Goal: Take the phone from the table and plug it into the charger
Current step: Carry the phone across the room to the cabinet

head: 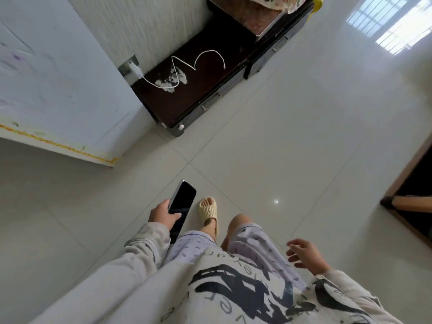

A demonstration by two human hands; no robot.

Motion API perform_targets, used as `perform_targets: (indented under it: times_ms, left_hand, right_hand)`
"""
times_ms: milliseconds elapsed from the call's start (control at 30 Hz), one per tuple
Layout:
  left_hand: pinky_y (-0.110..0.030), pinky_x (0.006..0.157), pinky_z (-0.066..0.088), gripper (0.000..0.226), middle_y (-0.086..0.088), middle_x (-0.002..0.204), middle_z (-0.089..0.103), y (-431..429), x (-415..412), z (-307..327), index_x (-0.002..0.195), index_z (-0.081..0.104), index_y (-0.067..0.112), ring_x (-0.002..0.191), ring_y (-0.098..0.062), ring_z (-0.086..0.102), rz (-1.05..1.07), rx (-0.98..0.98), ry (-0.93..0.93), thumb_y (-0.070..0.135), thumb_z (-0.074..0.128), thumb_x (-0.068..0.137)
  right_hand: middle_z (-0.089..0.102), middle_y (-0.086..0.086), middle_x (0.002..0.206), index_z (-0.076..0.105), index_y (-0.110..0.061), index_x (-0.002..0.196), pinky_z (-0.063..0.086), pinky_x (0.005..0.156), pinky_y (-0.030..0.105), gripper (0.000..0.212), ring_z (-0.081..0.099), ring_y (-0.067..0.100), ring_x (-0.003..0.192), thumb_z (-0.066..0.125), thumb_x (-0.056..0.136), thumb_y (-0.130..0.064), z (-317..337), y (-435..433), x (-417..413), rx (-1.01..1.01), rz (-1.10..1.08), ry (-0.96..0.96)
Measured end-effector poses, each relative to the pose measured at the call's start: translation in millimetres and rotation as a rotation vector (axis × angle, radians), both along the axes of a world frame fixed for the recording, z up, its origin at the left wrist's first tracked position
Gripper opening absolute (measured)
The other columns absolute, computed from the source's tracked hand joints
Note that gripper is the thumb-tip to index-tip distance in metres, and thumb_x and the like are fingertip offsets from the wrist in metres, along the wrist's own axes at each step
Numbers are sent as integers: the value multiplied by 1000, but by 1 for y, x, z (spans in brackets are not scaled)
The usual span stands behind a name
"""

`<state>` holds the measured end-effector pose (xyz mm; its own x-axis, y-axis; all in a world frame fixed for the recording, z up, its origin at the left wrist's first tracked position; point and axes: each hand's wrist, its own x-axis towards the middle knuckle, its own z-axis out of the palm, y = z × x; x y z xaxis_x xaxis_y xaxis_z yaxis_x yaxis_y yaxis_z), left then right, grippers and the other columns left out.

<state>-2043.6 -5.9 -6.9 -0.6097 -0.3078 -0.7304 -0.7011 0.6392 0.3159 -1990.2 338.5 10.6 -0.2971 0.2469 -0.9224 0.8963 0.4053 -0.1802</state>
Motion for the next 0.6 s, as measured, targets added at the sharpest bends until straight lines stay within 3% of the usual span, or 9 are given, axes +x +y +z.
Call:
perform_targets:
  times_ms: [133, 333, 467, 600]
  left_hand:
    - [-31, 77, 42, 19, -25, 107, 67, 15, -66, 10, 93, 60, 2, 100, -37, 60, 26, 34, 89, 11, 65, 78]
    - [-30, 75, 41, 28, -23, 105, 68, 35, -129, 6, 101, 60, -1, 99, -36, 61, 102, 54, 101, 11, 66, 77]
    - [-33, 80, 45, 30, -23, 109, 67, 46, -149, -3, 105, 58, -2, 103, -37, 60, 149, -32, 1, 12, 64, 79]
    - [-33, 79, 44, 31, -22, 109, 68, 62, -160, -7, 107, 58, -2, 103, -37, 60, 288, -71, -91, 11, 64, 79]
  right_hand:
    - [52, 9, 65, 51, 15, 114, 35, 52, 26, 27, 48, 20, 54, 39, 93, 2, 6, 19, -48, 35, -44, 0]
    - [50, 9, 63, 52, 13, 111, 33, 51, 24, 25, 46, 19, 53, 39, 93, 3, -3, 37, -150, 22, -2, 30]
    - [50, 7, 61, 52, -1, 88, 34, 44, 20, 13, 47, 17, 49, 40, 92, 3, -16, 41, -232, -38, 160, 28]
    - [50, 6, 59, 50, -10, 71, 35, 33, 13, 29, 51, 2, 29, 38, 92, 5, -21, 41, -329, -75, 327, 75]
